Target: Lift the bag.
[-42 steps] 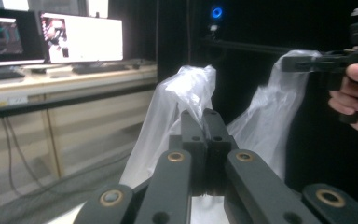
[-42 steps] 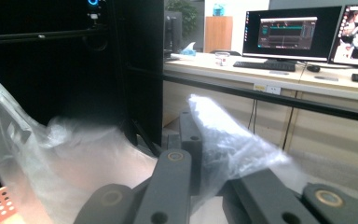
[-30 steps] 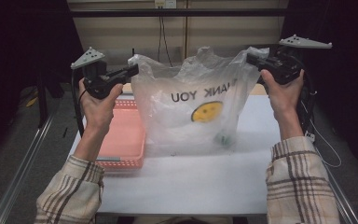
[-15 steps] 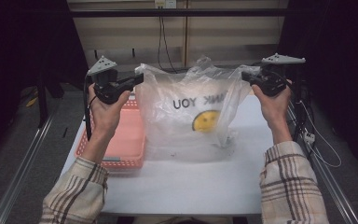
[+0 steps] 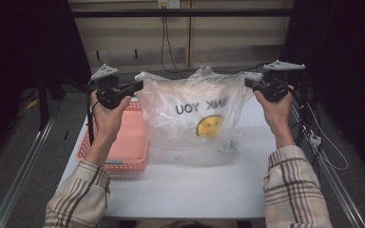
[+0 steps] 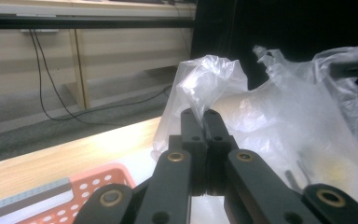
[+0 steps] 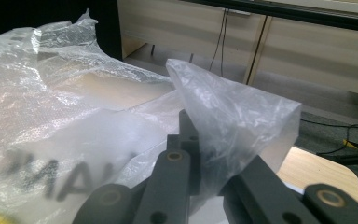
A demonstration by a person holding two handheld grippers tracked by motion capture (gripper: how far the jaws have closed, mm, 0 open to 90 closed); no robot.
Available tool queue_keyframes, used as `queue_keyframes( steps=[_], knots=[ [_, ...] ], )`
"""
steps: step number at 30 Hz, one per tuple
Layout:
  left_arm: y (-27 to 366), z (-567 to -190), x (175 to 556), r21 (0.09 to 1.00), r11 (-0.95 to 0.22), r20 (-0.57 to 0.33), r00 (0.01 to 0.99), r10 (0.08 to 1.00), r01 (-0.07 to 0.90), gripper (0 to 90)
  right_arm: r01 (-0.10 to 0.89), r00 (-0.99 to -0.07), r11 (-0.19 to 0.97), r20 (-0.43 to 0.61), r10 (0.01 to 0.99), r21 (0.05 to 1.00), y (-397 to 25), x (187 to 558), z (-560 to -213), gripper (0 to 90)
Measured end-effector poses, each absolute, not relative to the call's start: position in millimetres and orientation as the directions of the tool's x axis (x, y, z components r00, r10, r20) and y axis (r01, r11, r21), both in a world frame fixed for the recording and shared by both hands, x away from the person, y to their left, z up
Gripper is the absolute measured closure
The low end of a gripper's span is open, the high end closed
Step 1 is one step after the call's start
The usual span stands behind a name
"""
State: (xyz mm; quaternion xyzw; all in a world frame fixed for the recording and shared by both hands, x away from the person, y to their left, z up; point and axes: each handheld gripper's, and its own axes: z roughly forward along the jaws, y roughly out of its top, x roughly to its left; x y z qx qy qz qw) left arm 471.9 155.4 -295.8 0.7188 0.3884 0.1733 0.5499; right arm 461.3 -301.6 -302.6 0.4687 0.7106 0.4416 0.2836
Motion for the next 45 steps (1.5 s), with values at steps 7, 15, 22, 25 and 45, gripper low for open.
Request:
queue_keyframes(
  steps=[7,15,22,25,45],
  knots=[
    [148,-298,470,0.925,-0.118,-0.157,0.645,0.748,0.362,90.0,0.388,-0.434,0.141,0.046,0.900,0.911,-299,449,-296,71.5],
    [152,-296,469,0.928,-0.104,-0.158,0.628,0.762,0.359,90.0,0.381,-0.437,0.124,0.061,0.897,0.916,-302,432,-296,54.2],
    [155,-297,472,0.924,-0.092,-0.160,0.594,0.789,0.371,90.0,0.371,-0.420,0.114,0.057,0.906,0.922,-307,415,-297,41.9],
    [157,-298,474,0.918,-0.076,-0.179,0.579,0.795,0.388,90.0,0.360,-0.407,0.103,0.057,0.912,0.927,-310,408,-295,38.2],
    [167,-296,448,0.925,-0.134,-0.126,0.621,0.774,0.355,16.2,0.374,-0.404,0.113,0.052,0.913,0.921,-311,389,-314,22.4]
  ],
)
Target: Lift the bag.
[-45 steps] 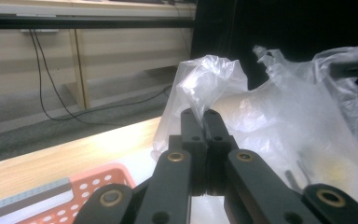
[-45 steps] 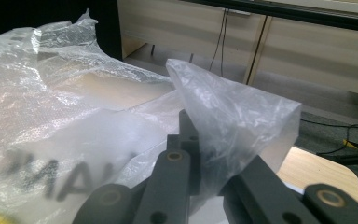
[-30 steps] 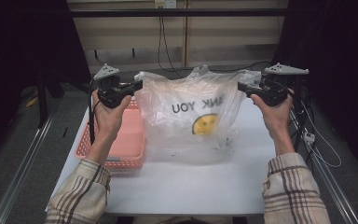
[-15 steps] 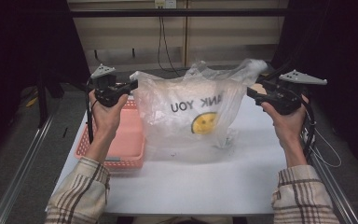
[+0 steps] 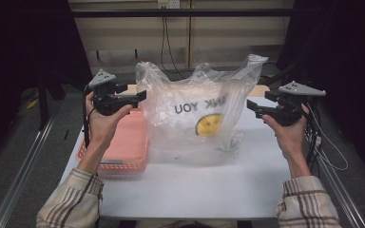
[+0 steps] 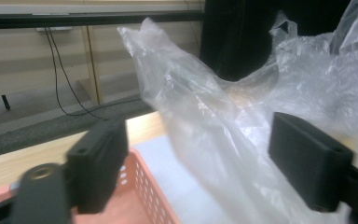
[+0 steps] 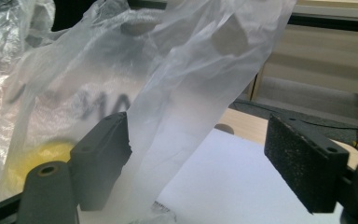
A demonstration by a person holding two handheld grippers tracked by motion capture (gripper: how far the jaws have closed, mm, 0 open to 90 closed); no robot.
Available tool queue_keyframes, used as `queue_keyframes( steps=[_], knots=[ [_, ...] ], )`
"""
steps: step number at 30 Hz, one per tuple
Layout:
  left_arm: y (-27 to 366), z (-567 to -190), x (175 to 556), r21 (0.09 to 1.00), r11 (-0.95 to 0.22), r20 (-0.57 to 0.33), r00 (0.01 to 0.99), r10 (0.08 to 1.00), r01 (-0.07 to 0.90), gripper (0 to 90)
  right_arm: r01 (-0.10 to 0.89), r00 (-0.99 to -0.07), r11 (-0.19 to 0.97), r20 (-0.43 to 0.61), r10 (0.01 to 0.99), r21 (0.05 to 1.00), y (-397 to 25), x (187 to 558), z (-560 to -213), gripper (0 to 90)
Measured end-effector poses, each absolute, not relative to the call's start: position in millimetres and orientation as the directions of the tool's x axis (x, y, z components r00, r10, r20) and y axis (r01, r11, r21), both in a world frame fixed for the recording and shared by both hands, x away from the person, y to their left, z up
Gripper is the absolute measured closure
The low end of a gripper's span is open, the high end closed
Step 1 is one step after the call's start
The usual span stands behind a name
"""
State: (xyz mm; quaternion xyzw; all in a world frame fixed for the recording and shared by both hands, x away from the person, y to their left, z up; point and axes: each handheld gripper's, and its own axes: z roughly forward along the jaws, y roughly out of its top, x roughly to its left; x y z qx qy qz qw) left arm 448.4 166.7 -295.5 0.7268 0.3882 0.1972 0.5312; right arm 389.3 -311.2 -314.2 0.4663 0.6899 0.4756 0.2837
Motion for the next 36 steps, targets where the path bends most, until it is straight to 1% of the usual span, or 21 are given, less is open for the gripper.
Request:
queue_keyframes(
  steps=[5,9,12,15,18,21,30,32,36],
  knots=[
    [174,-298,433,0.930,-0.159,-0.096,0.635,0.767,0.332,11.3,0.394,-0.413,0.131,0.048,0.910,0.910,-307,382,-322,21.1],
    [181,-307,421,0.933,-0.171,-0.074,0.633,0.770,0.317,13.3,0.401,-0.407,0.134,0.045,0.912,0.906,-309,375,-329,19.7],
    [184,-313,412,0.928,-0.203,-0.046,0.639,0.768,0.311,9.5,0.407,-0.408,0.128,0.055,0.911,0.904,-310,371,-334,18.9],
    [187,-316,406,0.926,-0.203,-0.057,0.649,0.759,0.318,6.5,0.423,-0.411,0.127,0.065,0.909,0.897,-308,365,-341,18.9],
    [190,-320,397,0.923,-0.208,-0.060,0.656,0.752,0.324,5.5,0.440,-0.412,0.124,0.078,0.908,0.889,-306,360,-350,18.9],
    [195,-326,390,0.915,-0.193,-0.105,0.670,0.735,0.355,4.7,0.452,-0.419,0.141,0.070,0.905,0.881,-302,352,-356,18.5],
    [199,-344,361,0.912,-0.236,-0.062,0.680,0.731,0.337,4.5,0.438,-0.435,0.132,0.082,0.897,0.889,-295,327,-364,16.8],
    [199,-348,354,0.903,-0.258,-0.055,0.688,0.723,0.343,4.8,0.443,-0.450,0.148,0.077,0.890,0.884,-291,323,-368,14.4],
    [201,-359,340,0.899,-0.270,-0.050,0.693,0.719,0.345,5.1,0.454,-0.459,0.160,0.076,0.885,0.876,-284,312,-379,14.5]
  ],
)
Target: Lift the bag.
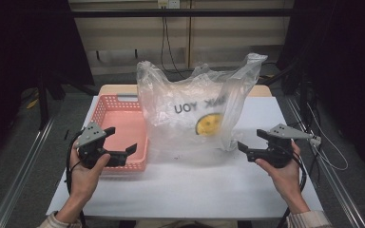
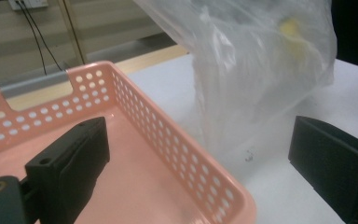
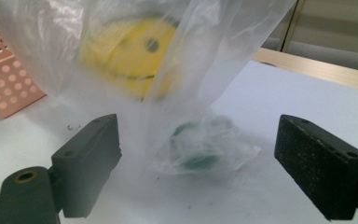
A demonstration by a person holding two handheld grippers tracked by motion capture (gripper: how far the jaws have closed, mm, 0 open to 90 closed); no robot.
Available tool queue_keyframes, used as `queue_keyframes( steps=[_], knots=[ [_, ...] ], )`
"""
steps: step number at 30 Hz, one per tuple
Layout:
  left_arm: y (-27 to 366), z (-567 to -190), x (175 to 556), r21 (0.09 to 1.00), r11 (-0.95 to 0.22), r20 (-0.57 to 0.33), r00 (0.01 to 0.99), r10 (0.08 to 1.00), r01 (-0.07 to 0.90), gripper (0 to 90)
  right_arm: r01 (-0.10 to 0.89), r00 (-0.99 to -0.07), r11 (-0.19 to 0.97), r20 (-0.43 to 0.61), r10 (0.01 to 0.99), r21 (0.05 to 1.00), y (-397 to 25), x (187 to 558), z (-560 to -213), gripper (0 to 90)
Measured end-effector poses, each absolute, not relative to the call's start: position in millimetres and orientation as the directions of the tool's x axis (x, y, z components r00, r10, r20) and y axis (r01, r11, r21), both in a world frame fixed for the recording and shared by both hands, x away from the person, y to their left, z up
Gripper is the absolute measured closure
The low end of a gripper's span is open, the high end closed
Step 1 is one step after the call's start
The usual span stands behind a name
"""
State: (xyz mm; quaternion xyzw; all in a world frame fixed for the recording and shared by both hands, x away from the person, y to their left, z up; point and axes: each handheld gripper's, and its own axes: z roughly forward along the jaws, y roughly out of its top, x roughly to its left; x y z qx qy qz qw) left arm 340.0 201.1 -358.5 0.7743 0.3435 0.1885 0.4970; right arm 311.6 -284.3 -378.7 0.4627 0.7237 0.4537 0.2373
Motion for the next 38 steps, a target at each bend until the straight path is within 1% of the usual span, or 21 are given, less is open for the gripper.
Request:
queue_keyframes(
  steps=[7,8,15,19,23,25,27,29,32,34,36,38],
  knots=[
    [202,-374,322,0.885,-0.272,-0.059,0.672,0.739,0.377,5.3,0.465,-0.451,0.164,0.073,0.890,0.870,-281,296,-389,14.7],
    [202,-375,319,0.884,-0.279,-0.047,0.664,0.746,0.376,5.3,0.463,-0.451,0.165,0.071,0.889,0.871,-281,295,-390,14.7],
    [205,-383,306,0.886,-0.277,-0.044,0.662,0.748,0.372,5.3,0.487,-0.463,0.196,0.061,0.884,0.851,-277,283,-399,14.9],
    [205,-390,297,0.881,-0.284,-0.044,0.662,0.748,0.379,5.7,0.475,-0.441,0.168,0.068,0.895,0.864,-280,277,-404,16.4],
    [204,-394,289,0.890,-0.294,-0.016,0.668,0.744,0.348,6.2,0.498,-0.428,0.149,0.093,0.899,0.854,-285,273,-414,16.1],
    [205,-399,288,0.885,-0.287,-0.033,0.665,0.746,0.366,6.7,0.507,-0.423,0.141,0.104,0.900,0.850,-286,270,-418,16.1],
    [207,-403,285,0.888,-0.251,-0.065,0.647,0.760,0.385,6.8,0.506,-0.424,0.139,0.104,0.900,0.851,-288,267,-421,16.1],
    [210,-403,282,0.895,-0.252,-0.042,0.633,0.773,0.368,6.7,0.503,-0.423,0.144,0.098,0.901,0.852,-289,264,-422,15.9],
    [214,-405,282,0.901,-0.224,-0.055,0.612,0.789,0.370,6.7,0.505,-0.428,0.145,0.101,0.898,0.851,-288,263,-424,15.3],
    [214,-408,283,0.897,-0.237,-0.049,0.618,0.785,0.372,6.6,0.507,-0.435,0.162,0.089,0.896,0.847,-285,263,-426,15.0],
    [214,-410,284,0.892,-0.231,-0.069,0.621,0.780,0.389,6.6,0.507,-0.436,0.160,0.092,0.895,0.847,-285,265,-426,15.0],
    [214,-410,284,0.892,-0.246,-0.057,0.632,0.773,0.381,6.6,0.511,-0.430,0.157,0.093,0.898,0.845,-284,266,-426,14.9]
  ],
)
